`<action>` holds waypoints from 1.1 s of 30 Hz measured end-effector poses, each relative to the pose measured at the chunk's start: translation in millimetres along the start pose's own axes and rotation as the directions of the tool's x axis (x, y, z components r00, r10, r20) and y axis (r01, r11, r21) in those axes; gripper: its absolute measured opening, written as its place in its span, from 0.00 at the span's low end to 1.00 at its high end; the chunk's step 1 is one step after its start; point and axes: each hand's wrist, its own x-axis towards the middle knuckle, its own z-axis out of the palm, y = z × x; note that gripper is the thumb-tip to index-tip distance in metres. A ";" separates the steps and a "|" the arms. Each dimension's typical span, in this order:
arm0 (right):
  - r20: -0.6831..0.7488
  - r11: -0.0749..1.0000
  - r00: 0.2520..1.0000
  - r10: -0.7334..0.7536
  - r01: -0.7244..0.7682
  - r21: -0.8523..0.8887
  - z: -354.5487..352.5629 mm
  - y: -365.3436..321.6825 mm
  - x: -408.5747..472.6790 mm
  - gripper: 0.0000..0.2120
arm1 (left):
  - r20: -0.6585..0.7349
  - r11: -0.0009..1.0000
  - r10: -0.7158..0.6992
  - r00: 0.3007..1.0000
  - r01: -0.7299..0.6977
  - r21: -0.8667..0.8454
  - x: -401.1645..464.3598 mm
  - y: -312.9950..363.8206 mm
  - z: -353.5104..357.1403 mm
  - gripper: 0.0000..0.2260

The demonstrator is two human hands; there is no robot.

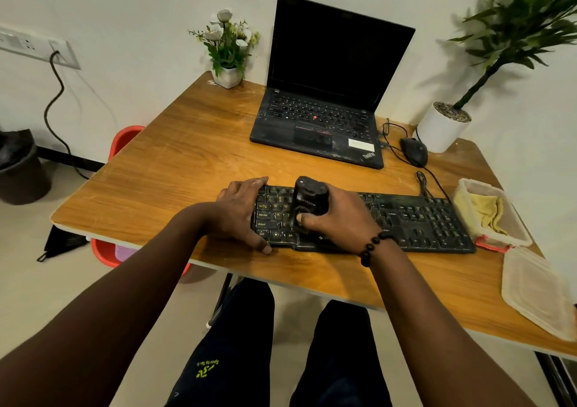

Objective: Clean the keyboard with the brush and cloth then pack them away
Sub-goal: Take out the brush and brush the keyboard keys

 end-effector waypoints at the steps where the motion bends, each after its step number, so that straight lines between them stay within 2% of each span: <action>1: 0.041 1.000 0.999 0.011 -0.011 0.008 3.3 0.7 -1.9 0.24 | -0.002 1.000 0.002 1.000 -0.002 0.003 0.2 -0.5 0.2 0.65; 3: 0.093 0.987 0.995 0.040 -0.054 0.150 4.7 0.2 -7.6 0.24 | -0.002 1.000 0.002 1.000 -0.002 -0.002 0.0 -0.8 0.3 0.65; 5: -0.004 0.957 0.997 0.075 -0.070 0.281 2.9 -0.1 -10.0 0.21 | -0.004 1.000 0.000 1.000 0.000 0.002 -0.1 -0.4 0.1 0.65; 7: -0.098 0.981 0.992 0.075 -0.056 0.184 6.5 -0.4 -10.5 0.21 | -0.007 1.000 -0.006 1.000 0.006 0.009 -0.4 0.3 0.1 0.65; 9: -0.075 0.987 0.994 0.085 -0.074 0.139 16.9 -3.1 -15.1 0.23 | -0.007 1.000 -0.010 1.000 0.010 0.003 -1.2 1.4 0.4 0.65; 11: -0.092 0.963 0.983 0.157 -0.132 0.234 27.2 -3.9 -21.0 0.22 | -0.008 1.000 -0.007 1.000 0.007 -0.003 -2.5 2.5 -0.6 0.64; 13: -0.219 0.905 0.933 0.284 -0.186 0.382 35.9 -4.5 -26.6 0.21 | -0.014 1.000 0.000 1.000 0.000 -0.002 -2.3 3.3 -1.8 0.64; 16: -0.337 0.906 0.879 0.338 -0.206 0.371 52.5 -5.0 -36.8 0.19 | -0.018 1.000 0.007 1.000 -0.007 0.004 -0.8 1.3 -1.0 0.65; 19: -0.314 0.938 0.906 0.283 -0.194 0.286 58.0 -8.9 -45.1 0.18 | -0.017 1.000 0.015 1.000 -0.016 -0.001 -0.1 -0.9 0.9 0.65; 23: -0.373 0.953 0.891 0.259 -0.173 0.249 53.5 -11.1 -40.9 0.20 | -0.021 1.000 0.017 1.000 -0.017 0.005 1.4 -3.0 2.1 0.65; 27: -0.208 0.970 0.955 0.212 -0.180 0.164 43.4 -16.2 -39.9 0.15 | -0.013 1.000 0.023 1.000 -0.023 0.000 1.3 -5.7 2.5 0.65; 31: -0.286 0.961 0.930 0.232 -0.174 0.215 41.6 -15.2 -37.5 0.18 | -0.018 1.000 0.028 0.999 -0.028 -0.001 1.2 -4.5 2.5 0.65; 33: -0.187 0.959 0.954 0.234 -0.195 0.207 45.2 -16.4 -39.5 0.16 | -0.018 1.000 0.025 1.000 -0.025 -0.004 -0.3 -3.2 1.6 0.64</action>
